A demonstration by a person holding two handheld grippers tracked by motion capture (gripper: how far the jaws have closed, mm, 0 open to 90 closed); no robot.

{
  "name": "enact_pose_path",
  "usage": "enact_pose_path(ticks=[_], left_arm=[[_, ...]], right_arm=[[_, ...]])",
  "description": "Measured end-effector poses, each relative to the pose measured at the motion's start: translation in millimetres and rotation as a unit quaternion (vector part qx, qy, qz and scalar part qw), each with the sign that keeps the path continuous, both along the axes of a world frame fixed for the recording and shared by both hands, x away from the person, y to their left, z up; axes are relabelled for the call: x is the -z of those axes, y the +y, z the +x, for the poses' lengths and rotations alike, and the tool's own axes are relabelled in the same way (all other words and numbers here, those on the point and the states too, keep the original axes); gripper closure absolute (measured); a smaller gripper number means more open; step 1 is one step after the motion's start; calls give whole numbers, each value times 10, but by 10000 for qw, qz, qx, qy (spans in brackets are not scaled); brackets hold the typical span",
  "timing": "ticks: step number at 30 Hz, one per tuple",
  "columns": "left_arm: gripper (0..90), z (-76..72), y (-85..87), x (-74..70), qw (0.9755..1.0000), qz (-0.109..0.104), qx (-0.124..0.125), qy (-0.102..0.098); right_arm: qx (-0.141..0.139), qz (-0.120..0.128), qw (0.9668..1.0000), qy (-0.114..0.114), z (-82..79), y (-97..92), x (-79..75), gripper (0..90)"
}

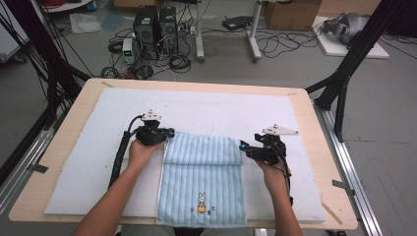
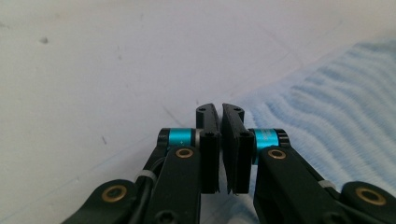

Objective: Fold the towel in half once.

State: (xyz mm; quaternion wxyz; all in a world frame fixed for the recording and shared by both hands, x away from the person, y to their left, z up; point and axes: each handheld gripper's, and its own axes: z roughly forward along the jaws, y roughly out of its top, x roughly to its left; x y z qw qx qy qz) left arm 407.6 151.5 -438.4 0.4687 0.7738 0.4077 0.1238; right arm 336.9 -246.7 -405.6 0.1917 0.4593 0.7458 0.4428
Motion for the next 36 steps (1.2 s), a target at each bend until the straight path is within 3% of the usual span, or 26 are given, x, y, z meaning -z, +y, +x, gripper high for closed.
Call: enact_pose_path(ticks=[3, 8, 14, 19, 21, 24, 29, 31, 36], left_arm=[[851, -21, 27, -66, 9997, -232, 35, -66], [851, -41, 64, -107, 9994, -338, 66, -31], [851, -49, 79, -128, 9993, -364, 72, -27], [851, -51, 80, -132, 9992, -381, 75, -22], [851, -53, 79, -132, 9992, -386, 84, -10], [852, -61, 78, -132, 9992, -385, 72, -1], [851, -98, 138, -176, 9988, -484, 84, -40], [851, -133, 168, -202, 9981, -604, 92, -54], [851, -258, 202, -274, 9974, -669, 210, -134]], right_arm=[[5, -68, 9998, 164, 115, 47, 31, 347], [-49, -218, 9985, 502, 361, 142, 101, 429], [-104, -504, 9938, 988, 656, 298, 197, 491], [-122, -550, 9902, 1277, 732, 330, 291, 564], [-166, -548, 9896, 1318, 732, 334, 304, 630], [-264, -678, 9899, 1218, 715, 358, 297, 816], [-415, -800, 9925, 830, 642, 410, 216, 840], [-449, -715, 9942, 659, 591, 403, 156, 839], [-562, -445, 9968, 352, 421, 347, 20, 838]])
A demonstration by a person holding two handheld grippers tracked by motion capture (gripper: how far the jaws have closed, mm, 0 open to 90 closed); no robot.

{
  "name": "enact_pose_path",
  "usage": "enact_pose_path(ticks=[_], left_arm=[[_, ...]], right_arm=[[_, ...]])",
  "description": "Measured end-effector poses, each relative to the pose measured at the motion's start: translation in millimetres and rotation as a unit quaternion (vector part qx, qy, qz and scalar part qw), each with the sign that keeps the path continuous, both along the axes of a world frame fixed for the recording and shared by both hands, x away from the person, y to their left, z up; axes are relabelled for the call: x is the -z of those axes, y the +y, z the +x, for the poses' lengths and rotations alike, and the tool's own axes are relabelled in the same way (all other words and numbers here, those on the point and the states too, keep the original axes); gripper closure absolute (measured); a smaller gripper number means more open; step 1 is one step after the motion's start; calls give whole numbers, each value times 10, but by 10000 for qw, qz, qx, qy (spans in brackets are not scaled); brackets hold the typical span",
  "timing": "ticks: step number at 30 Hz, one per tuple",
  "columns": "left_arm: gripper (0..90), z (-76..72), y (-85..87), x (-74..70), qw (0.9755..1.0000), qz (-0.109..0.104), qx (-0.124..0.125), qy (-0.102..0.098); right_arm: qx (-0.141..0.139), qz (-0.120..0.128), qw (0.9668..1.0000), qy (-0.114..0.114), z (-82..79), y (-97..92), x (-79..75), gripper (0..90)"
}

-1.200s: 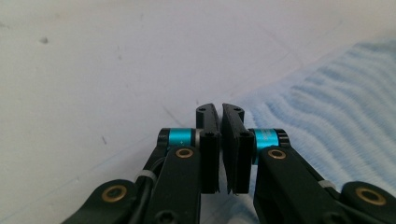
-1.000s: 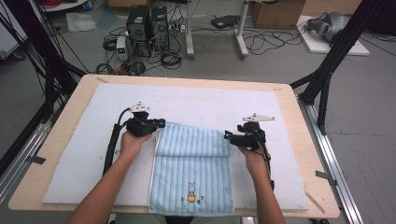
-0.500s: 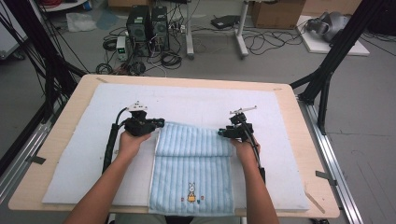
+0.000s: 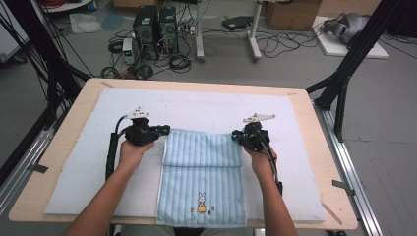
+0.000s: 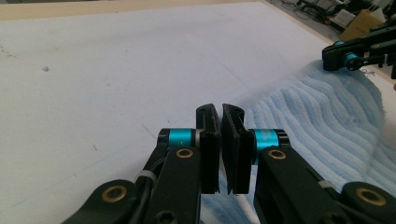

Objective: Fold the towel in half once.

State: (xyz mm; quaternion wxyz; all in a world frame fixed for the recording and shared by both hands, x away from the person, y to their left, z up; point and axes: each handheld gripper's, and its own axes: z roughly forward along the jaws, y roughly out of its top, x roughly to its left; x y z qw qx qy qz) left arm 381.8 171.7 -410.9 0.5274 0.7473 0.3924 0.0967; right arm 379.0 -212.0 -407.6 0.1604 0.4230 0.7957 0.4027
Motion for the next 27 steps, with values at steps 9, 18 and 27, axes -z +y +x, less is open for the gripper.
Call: enact_pose_path(ticks=[9, 18, 27], left_arm=[[851, -305, 74, -79, 9993, -350, 137, -44], [850, -737, 149, -66, 9988, -472, 146, -64], [848, -1236, 186, 20, 9978, -586, 306, -65]], right_arm=[[-226, 225, 9988, -371, -402, -49, -162, 838], [-219, 457, 9979, -407, -846, -100, -110, 838], [-275, 560, 9966, -536, -1332, -131, -83, 837]])
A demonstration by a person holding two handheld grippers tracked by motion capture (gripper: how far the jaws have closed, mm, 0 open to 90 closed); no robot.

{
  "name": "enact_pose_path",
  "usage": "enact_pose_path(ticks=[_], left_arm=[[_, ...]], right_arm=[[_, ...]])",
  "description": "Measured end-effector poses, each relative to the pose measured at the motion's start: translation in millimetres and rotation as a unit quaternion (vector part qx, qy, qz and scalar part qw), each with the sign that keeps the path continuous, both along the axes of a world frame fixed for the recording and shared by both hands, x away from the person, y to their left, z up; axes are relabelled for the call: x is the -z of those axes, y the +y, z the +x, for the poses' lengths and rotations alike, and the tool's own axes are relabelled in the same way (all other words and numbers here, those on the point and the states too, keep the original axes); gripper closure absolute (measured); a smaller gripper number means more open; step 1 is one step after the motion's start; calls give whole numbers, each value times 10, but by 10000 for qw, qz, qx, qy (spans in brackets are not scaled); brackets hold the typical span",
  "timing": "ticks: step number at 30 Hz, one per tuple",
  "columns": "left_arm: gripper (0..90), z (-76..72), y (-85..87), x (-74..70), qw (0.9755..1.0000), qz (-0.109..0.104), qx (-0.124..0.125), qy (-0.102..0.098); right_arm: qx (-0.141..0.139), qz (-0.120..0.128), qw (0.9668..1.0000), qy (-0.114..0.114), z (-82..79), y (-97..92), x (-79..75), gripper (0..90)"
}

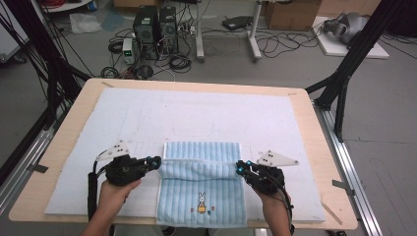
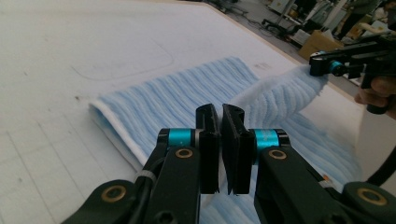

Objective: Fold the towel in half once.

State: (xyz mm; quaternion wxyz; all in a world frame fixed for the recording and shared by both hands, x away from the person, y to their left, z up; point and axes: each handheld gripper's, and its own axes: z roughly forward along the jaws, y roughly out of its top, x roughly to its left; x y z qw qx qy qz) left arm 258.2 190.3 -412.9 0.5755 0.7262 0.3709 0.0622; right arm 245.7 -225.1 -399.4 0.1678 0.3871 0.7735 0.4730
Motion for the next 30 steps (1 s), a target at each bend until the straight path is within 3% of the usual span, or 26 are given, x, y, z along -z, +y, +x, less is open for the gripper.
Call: enact_pose_path(ticks=[6, 14, 18, 21, 25, 30], left_arm=[[845, -227, 7, 105, 10000, -4, 68, 37], [837, -359, 13, 235, 9997, 27, 202, 139], [807, -361, 44, 298, 9991, -279, 260, 199], [618, -348, 53, 287, 9989, -371, 175, 207], [511, -271, 102, 248, 9994, -285, -120, 163], [496, -141, 138, 182, 9992, -172, -327, 136]], right_arm=[[-48, -52, 10000, -5, -236, -7, 55, 837], [-106, -124, 9999, 17, -505, 0, 222, 836], [-103, -130, 9998, 68, -547, -19, 315, 828], [-124, -150, 9998, 91, -541, -34, 347, 730], [28, 61, 10000, 45, -534, -74, 311, 581], [138, 176, 9997, -105, -462, -114, 238, 525]])
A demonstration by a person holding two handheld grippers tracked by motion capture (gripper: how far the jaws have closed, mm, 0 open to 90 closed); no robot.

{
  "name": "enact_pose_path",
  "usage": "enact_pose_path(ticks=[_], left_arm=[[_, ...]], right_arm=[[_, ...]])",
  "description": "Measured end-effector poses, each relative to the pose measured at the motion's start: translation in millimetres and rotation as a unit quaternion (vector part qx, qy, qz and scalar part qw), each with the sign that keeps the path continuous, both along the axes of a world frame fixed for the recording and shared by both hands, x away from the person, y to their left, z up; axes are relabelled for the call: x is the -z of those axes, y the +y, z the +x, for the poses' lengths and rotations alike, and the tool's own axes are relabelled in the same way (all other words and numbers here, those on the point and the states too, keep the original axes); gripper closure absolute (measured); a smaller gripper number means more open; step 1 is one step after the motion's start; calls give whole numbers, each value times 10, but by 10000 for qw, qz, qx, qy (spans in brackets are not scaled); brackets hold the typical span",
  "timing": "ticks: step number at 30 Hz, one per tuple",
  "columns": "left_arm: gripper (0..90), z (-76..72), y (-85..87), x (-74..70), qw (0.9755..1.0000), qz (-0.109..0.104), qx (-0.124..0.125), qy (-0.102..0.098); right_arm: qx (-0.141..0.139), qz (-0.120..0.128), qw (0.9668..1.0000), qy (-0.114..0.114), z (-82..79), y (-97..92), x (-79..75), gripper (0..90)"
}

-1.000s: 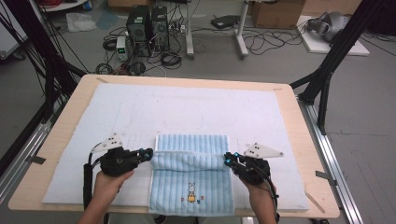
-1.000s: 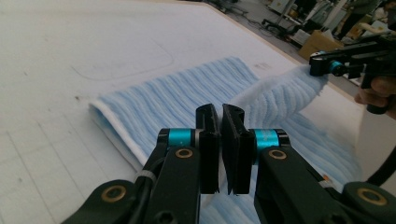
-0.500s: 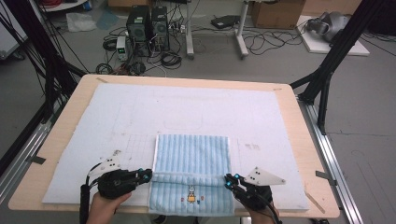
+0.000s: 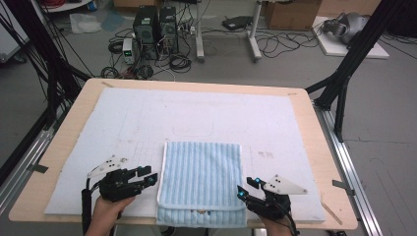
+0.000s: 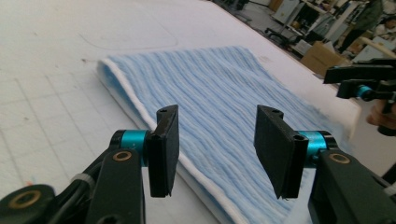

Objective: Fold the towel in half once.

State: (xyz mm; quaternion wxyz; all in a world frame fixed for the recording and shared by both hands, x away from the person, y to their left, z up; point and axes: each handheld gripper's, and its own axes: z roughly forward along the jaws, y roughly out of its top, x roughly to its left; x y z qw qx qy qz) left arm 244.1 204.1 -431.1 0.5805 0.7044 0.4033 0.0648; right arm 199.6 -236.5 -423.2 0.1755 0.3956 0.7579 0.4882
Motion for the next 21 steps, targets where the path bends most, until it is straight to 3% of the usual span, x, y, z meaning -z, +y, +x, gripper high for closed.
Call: enact_pose_path(ticks=[5, 11, 16, 21], left_arm=[[441, 171, -3, -6, 9999, 77, -121, 2], [408, 434, -25, 36, 9996, 128, -166, 173], [395, 696, -82, 44, 9993, 168, -156, 304], [397, 909, -141, 45, 9992, 249, -193, 262]], right_arm=[[142, -67, 9999, 43, 150, 13, -22, 507], [341, -97, 9992, 167, 416, 30, -17, 471], [452, -219, 9983, 284, 664, 23, -16, 514], [457, -441, 9971, 418, 918, 38, 24, 556]])
